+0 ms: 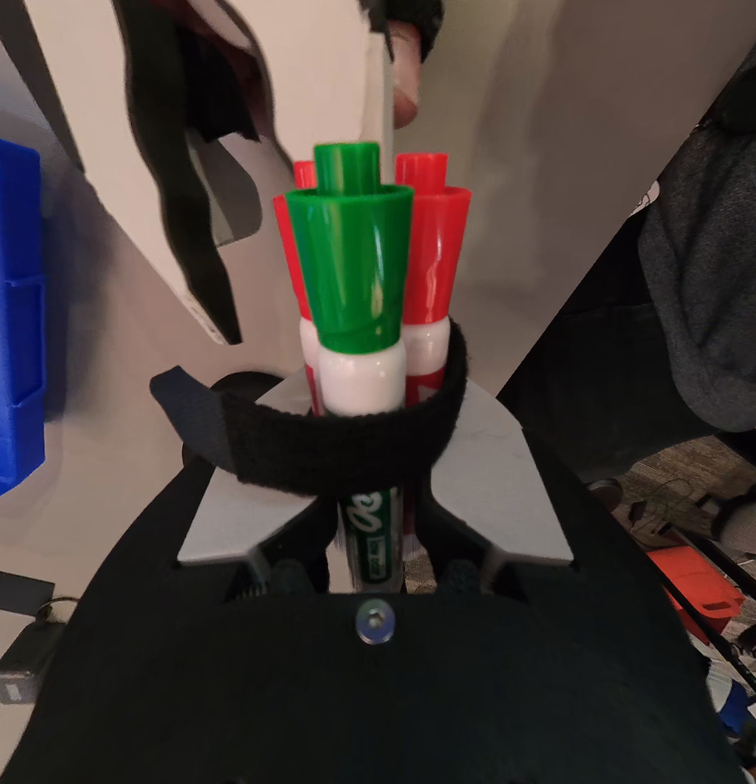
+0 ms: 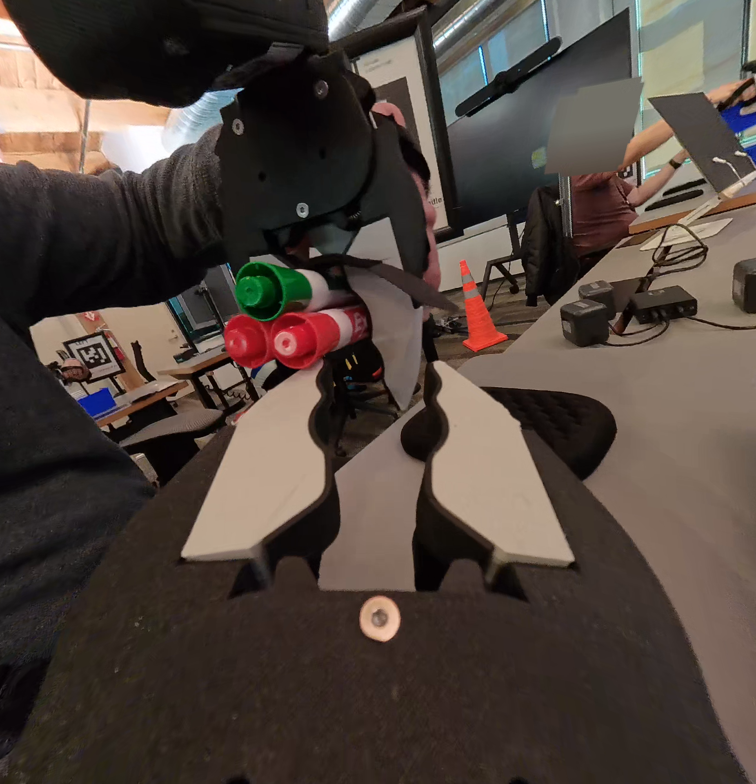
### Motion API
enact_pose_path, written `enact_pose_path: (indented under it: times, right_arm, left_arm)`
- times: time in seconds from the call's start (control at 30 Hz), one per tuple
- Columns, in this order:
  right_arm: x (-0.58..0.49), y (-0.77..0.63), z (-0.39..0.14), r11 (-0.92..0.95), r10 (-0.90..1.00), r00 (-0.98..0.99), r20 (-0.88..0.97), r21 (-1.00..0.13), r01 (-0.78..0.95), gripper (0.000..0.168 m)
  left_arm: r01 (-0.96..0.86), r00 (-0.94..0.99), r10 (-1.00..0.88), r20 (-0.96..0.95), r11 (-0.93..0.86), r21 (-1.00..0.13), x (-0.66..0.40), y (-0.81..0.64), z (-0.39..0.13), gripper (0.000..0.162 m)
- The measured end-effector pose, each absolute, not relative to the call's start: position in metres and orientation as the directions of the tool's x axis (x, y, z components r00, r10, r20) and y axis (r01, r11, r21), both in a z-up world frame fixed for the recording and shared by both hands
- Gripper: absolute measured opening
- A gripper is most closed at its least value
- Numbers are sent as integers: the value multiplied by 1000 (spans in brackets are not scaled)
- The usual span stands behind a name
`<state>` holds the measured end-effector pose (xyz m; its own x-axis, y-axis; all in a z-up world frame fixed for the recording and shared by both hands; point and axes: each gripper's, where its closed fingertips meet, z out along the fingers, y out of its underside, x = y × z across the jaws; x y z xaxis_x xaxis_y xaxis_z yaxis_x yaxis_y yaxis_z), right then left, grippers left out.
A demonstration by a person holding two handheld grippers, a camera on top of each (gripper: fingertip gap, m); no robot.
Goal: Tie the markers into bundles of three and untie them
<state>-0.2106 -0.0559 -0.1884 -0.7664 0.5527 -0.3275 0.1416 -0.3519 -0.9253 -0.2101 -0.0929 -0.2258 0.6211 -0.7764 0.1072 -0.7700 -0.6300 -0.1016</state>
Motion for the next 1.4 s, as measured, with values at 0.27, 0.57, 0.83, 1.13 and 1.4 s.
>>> enact_pose_path:
  times: [0.27, 0.57, 0.83, 1.13, 1.4]
  right_arm:
    - [-217, -34, -180, -122, 734, -677, -55, -991, -52, 35]
    - [-223, -35, -172, 10, 758, -646, 88, -992, -123, 20]
    - [-191, -18, -218, 171, 761, -644, 78, -982, 83, 22]
    - [-139, -108, -281, 653, 478, -799, 366, -756, 44, 33]
    - [-142, -131, -206, 298, 493, -861, 123, -954, 35, 0]
  left_arm:
    - [-777, 606, -780, 156, -623, -96, -203, -97, -229, 45]
    - [-785, 581, -785, 214, -610, -108, -188, -98, -237, 43]
    - [-770, 610, -772, 179, -631, -95, -202, -103, -256, 43]
    - [-745, 645, -749, 151, -660, -98, -212, -111, -257, 43]
    - [-747, 648, -747, 150, -661, -66, -215, -118, -261, 43]
